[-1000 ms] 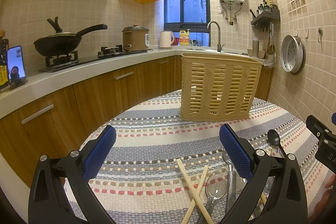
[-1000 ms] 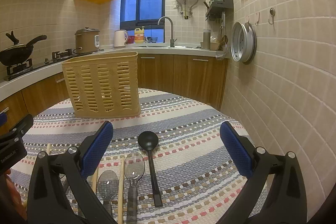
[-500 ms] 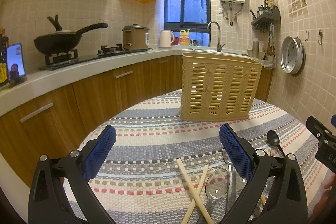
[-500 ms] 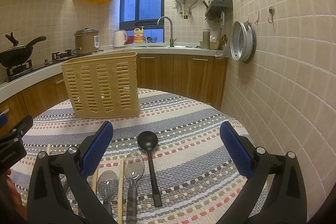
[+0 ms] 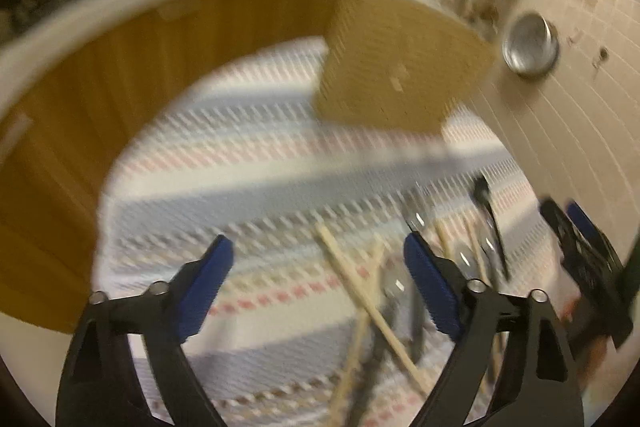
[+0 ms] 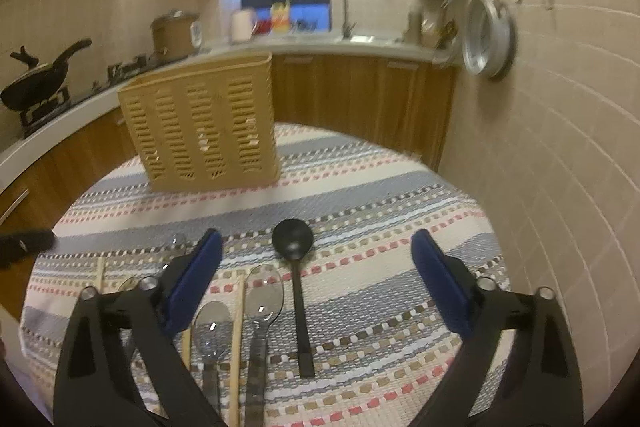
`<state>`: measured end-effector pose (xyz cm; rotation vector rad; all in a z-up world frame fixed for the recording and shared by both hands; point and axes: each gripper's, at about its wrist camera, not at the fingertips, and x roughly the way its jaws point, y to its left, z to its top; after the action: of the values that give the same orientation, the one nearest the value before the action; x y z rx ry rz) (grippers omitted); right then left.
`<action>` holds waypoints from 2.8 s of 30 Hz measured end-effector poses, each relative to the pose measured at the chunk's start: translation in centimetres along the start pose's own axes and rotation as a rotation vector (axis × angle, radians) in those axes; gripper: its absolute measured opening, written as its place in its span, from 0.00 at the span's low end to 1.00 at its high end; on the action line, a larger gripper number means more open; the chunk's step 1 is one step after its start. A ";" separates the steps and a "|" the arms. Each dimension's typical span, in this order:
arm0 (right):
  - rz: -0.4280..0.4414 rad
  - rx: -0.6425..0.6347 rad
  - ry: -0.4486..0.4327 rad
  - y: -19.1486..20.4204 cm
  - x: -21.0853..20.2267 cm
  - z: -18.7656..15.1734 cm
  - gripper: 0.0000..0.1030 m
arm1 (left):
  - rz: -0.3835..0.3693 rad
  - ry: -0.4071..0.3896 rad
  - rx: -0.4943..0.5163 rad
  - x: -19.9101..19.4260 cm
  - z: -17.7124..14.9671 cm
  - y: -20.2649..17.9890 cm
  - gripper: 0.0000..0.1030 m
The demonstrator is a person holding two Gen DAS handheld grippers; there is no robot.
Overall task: Organize utensils
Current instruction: 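Grasp a wooden chopstick with the left gripper while the right gripper grasps the black ladle, then carry the chopstick with the left gripper while the right carries the ladle, both releasing into the beige basket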
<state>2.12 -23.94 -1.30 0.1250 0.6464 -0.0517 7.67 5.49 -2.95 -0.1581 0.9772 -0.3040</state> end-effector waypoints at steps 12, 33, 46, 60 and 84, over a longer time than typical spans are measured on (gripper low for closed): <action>0.128 0.045 0.360 -1.1 6.8 2.8 0.59 | 0.082 0.168 0.023 6.2 -0.4 -2.4 0.48; 0.051 -0.049 0.634 2.3 16.0 3.9 0.35 | 0.191 0.258 0.136 7.6 1.9 -3.5 0.28; 0.051 -0.154 0.599 3.8 15.1 3.2 0.34 | 0.286 0.245 0.176 8.1 2.0 -5.9 0.04; 0.230 -0.129 0.366 2.2 8.0 5.8 0.34 | 0.063 -0.139 0.094 0.2 3.4 -5.6 0.04; 0.256 -0.030 -0.260 2.9 2.7 20.7 0.34 | -0.108 -0.828 0.033 -9.2 17.5 -8.1 0.05</action>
<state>16.90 -23.81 13.74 0.1685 0.3676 0.1859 15.96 0.68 16.14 -0.2787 0.1434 -0.3138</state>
